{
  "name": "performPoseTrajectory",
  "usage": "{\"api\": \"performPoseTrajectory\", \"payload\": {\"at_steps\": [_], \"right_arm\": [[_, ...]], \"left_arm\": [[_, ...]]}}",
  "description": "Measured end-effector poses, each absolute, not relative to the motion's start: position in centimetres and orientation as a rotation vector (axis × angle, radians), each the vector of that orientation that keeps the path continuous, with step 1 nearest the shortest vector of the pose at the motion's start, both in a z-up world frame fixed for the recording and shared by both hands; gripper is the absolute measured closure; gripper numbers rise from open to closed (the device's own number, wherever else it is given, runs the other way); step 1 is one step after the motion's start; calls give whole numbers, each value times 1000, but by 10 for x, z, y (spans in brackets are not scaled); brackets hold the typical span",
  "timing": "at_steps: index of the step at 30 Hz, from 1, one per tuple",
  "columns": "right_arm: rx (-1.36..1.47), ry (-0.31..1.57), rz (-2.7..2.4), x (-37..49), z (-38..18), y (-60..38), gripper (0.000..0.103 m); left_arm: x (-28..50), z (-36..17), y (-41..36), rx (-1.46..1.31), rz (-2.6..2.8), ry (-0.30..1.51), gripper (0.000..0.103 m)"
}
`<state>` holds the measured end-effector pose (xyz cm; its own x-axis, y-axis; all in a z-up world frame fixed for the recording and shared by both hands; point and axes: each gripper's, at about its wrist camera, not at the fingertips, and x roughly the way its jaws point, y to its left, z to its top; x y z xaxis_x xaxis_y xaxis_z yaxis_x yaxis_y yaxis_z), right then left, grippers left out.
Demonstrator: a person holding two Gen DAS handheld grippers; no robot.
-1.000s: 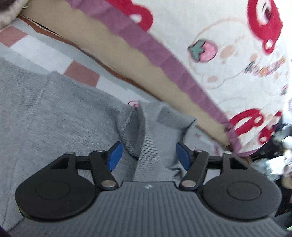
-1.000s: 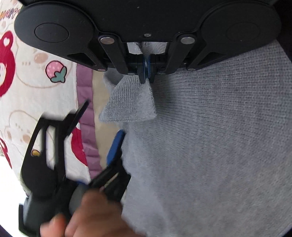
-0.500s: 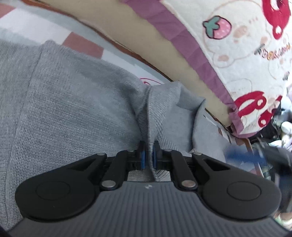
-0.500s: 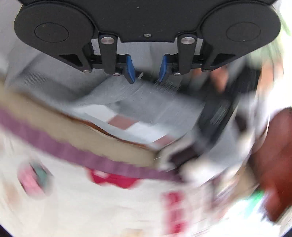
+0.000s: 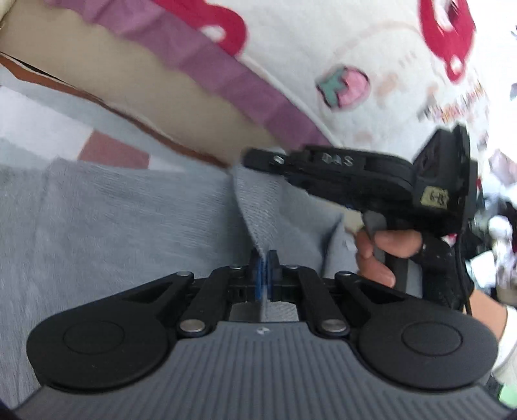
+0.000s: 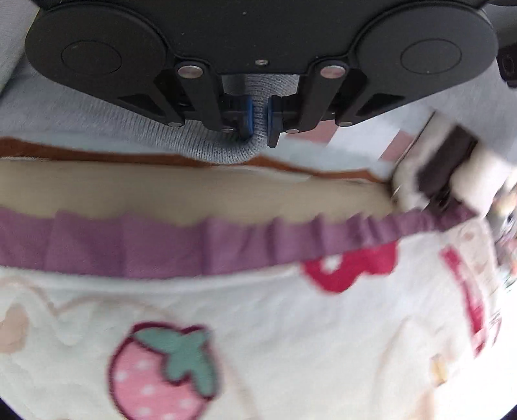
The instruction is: Fold clothes
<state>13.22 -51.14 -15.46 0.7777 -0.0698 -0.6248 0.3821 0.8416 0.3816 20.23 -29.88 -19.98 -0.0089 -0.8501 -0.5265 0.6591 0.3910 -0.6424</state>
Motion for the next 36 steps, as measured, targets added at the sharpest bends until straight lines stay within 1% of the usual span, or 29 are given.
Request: {"api": "performPoseTrajectory", "payload": {"at_steps": [4,6,8,11,15,16,17,18,19,20,21,22,24,27,30,31,33,34,35,36], "right_arm": [[596,755,-294,147,-171,-534,93],[607,767,-307,152,-177,-533,93],[608,769,-309,153,-182,-533,88],[602,762,-304,151,-186,-532,88],[611,772,-281,147,-189,-535,88],[662,780,-262,143,-189,-539,83],[714,788,-243,139,-189,-544,74],[737,794,-232,134,-189,-544,70],[705,799,-238,128,-187,-534,68],[673,803,-244,122,-185,-524,62],[641,808,-250,115,-183,-514,59],[609,812,-255,109,-182,-505,53],[544,820,-267,97,-178,-485,52],[447,831,-283,78,-173,-456,53],[328,851,-306,64,-170,-425,53],[230,886,-333,70,-174,-409,56],[30,952,-384,83,-181,-378,54],[-70,982,-409,90,-185,-362,55],[-120,997,-433,94,-186,-352,57],[-69,984,-456,94,-180,-350,57]], "left_arm": [[203,-197,-303,-204,-1188,991,98],[198,-199,-299,-169,-1168,982,97],[194,-202,-294,-135,-1149,973,97],[187,-205,-287,-84,-1118,959,94],[185,-201,-266,-20,-1036,922,84],[185,-201,-262,-6,-1017,916,84],[187,-201,-257,4,-1004,912,84],[188,-200,-251,2,-991,903,84],[188,-199,-242,-12,-979,889,83],[189,-197,-233,-27,-966,875,83],[189,-193,-221,-47,-958,852,83],[187,-187,-205,-73,-954,822,82],[184,-174,-175,-109,-933,769,70],[181,-154,-137,-61,-853,738,63],[176,-139,-107,1,-755,708,61],[174,-134,-96,12,-724,688,61],[167,-124,-71,1,-670,627,61],[166,-119,-60,-35,-658,596,61],[170,-118,-55,-52,-651,593,59],[174,-117,-51,-70,-644,590,57]]}}
